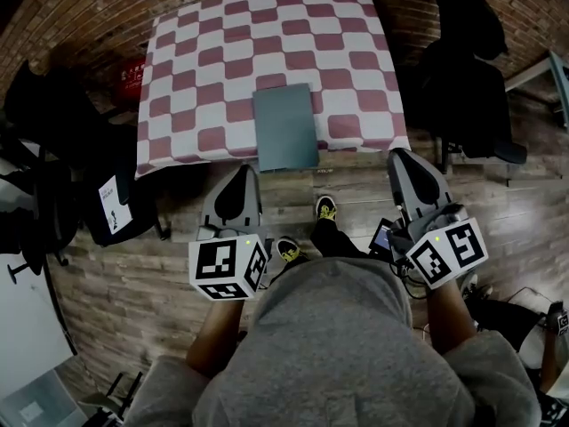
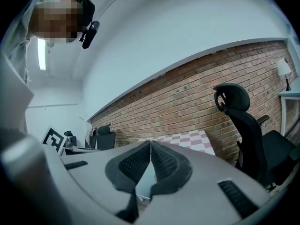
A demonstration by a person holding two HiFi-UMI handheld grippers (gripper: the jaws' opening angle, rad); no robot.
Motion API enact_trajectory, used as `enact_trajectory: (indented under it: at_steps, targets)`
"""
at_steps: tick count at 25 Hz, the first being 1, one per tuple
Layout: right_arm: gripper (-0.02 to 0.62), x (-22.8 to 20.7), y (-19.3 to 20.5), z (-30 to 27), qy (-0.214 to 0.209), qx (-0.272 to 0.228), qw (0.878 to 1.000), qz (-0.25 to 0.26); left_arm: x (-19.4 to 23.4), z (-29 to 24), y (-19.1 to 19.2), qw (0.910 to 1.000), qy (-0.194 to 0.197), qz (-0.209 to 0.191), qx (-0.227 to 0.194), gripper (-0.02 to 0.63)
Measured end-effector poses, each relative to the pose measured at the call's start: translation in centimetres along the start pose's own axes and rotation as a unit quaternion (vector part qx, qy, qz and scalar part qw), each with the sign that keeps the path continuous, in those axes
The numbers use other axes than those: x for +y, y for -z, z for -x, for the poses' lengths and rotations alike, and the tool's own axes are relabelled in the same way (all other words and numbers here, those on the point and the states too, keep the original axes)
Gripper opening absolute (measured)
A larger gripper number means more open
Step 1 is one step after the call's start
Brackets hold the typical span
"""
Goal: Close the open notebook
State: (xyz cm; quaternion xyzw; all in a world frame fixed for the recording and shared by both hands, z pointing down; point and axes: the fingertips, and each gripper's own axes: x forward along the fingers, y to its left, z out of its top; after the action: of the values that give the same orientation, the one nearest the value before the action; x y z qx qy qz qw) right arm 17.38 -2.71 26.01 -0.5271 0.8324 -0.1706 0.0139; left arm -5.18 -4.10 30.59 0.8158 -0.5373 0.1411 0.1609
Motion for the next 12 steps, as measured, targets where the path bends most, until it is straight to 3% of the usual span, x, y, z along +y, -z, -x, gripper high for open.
enact_trajectory:
  at_steps: [12]
  targets:
    - [0.028, 0.4, -0.4, -0.5, -0.01, 0.003, 1.0, 0.007, -0.7, 0.2, -1.2, 1.0, -0.002, -0.004, -0.008, 0.011]
